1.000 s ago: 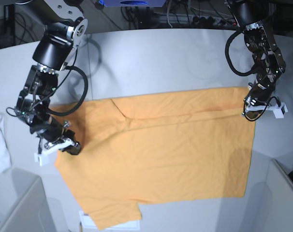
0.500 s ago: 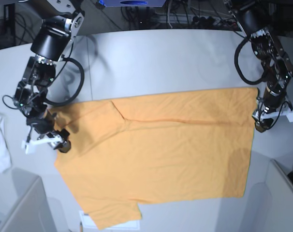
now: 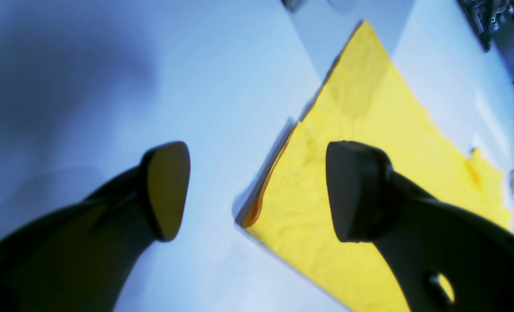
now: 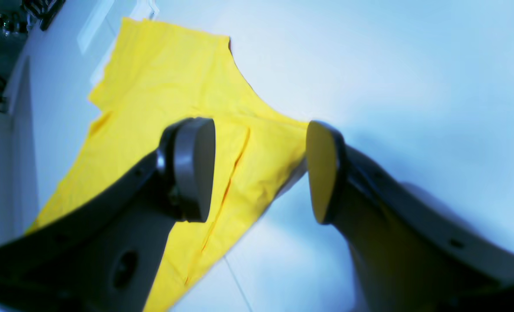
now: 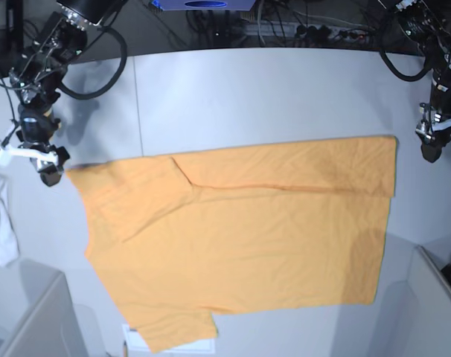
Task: Fold the T-shirt properly
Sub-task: 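Release and regrasp the shoulder edge with both grippers, then drag the shoulder edge back with both grippers to flatten the shirt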
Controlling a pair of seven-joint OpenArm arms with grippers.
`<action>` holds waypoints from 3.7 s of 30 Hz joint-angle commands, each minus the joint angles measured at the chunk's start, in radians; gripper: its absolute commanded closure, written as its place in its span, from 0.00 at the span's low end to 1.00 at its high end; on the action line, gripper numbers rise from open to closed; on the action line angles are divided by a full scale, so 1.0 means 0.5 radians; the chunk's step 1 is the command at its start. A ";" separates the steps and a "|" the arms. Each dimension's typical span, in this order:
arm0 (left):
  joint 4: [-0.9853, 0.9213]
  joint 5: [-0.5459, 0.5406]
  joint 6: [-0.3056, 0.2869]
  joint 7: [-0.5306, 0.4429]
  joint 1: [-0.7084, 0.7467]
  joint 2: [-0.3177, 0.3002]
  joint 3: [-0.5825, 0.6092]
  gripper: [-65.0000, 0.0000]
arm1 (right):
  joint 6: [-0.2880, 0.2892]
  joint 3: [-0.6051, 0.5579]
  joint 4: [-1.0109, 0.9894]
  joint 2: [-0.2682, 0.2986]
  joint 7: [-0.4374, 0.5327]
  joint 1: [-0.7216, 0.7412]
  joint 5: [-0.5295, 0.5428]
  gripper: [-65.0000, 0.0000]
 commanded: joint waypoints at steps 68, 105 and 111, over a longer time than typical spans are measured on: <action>-0.863 0.120 -0.238 0.000 -0.278 -0.070 0.524 1.00 | 0.012 -0.108 -1.490 0.170 0.343 0.569 -0.005 1.00; -0.157 0.124 -0.244 0.236 0.563 -0.232 0.361 1.00 | 0.012 -0.016 -0.281 0.026 0.128 -0.514 0.011 1.00; -0.157 0.124 -0.247 0.236 0.578 -0.232 0.370 1.00 | 0.012 -0.007 -0.211 -0.023 0.125 -0.600 0.011 1.00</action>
